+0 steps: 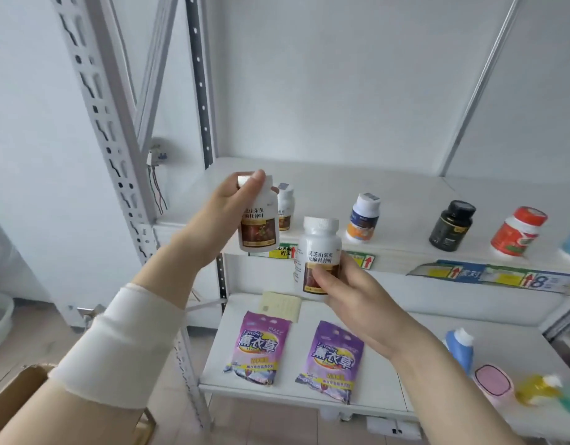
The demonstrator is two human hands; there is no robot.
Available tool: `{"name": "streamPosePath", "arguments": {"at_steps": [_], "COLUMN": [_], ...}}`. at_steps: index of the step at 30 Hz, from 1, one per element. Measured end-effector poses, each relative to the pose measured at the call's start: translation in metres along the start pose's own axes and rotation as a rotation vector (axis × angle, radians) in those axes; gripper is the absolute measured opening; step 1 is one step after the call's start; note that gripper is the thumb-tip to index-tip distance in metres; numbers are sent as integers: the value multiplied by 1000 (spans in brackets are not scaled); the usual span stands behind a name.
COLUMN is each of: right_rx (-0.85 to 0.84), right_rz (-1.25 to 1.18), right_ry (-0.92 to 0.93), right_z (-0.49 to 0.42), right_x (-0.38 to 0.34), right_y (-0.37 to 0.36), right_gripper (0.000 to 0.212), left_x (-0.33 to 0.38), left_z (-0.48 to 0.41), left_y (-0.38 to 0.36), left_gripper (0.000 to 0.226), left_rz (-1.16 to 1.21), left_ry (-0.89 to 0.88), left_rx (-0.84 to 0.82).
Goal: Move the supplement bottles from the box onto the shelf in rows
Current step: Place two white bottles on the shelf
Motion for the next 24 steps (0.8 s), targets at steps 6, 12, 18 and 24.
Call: {"name": "streamPosePath", "arguments": {"at_steps": [6,12,18,24], "right_rx": [15,18,160,224], "right_rz": [75,165,312,474], "right_ry": [62,97,-10,-167], "right_z": [-37,-116,-224,-311], "right_x": [-51,-111,-108,-67], "right_y": [31,57,94,125], "right_gripper": [59,73,66,55], "left_x": [23,17,-35,-93], "left_z": [-68,-180,-295,-371], "left_y": [1,23,46,48], "left_gripper": [28,31,33,19], "left_rz": [111,78,-17,-160], "left_ry": [-1,-63,-18,45], "left_rx": [-66,-126,-229,-215]}}
Point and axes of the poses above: each hand's wrist, its own z-axis away from the middle knuckle, its own y-axis out of the back of the hand, x = y × z, the point moved 3 cm from there along -z, towards the middle knuckle, and after that the axes turned 5 degrees about -x, right-handed, at the moved point
